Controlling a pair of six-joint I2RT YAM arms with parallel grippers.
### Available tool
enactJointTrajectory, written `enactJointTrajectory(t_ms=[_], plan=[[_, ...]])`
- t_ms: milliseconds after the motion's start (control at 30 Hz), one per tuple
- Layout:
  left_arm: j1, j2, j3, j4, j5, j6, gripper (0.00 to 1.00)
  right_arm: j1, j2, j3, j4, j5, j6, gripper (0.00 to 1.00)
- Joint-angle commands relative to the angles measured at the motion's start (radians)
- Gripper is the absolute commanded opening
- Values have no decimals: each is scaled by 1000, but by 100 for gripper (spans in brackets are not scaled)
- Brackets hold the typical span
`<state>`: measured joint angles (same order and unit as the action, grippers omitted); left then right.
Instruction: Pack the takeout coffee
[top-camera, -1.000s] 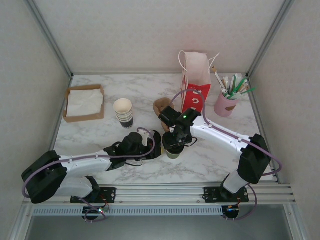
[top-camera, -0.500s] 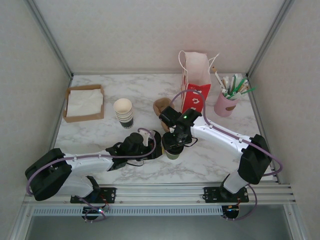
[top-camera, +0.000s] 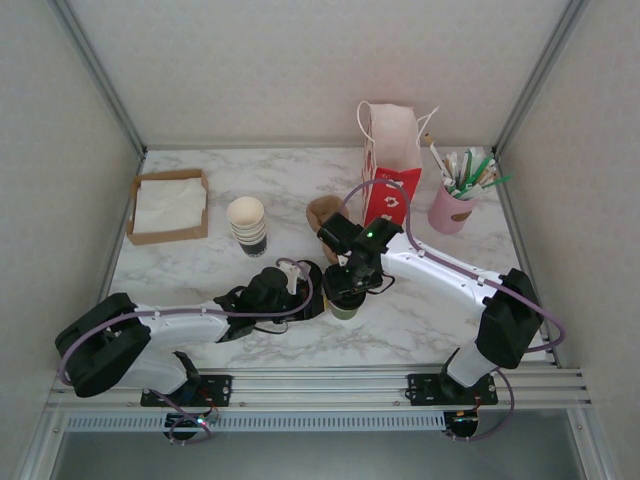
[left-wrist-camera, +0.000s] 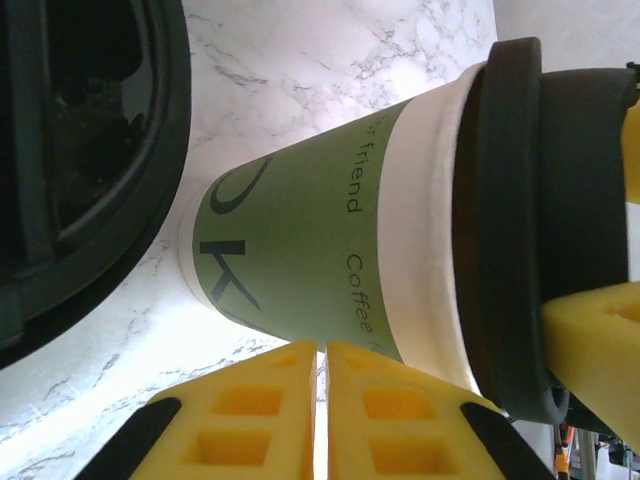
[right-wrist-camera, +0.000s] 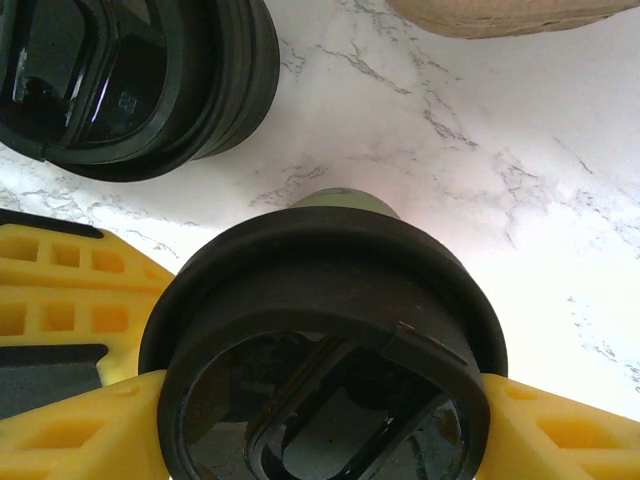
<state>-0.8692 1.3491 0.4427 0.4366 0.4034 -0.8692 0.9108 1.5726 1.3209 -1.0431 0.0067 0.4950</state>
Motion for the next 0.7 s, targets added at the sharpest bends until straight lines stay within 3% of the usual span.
enactJointTrajectory(t_ms=[0,667], plan=[[-10,13,-5,34,19,-10,11,21,13,10,-24,6,16,69],[-10,36,-4,50,26,-12,10,51,33,44,-38,26,28,69]])
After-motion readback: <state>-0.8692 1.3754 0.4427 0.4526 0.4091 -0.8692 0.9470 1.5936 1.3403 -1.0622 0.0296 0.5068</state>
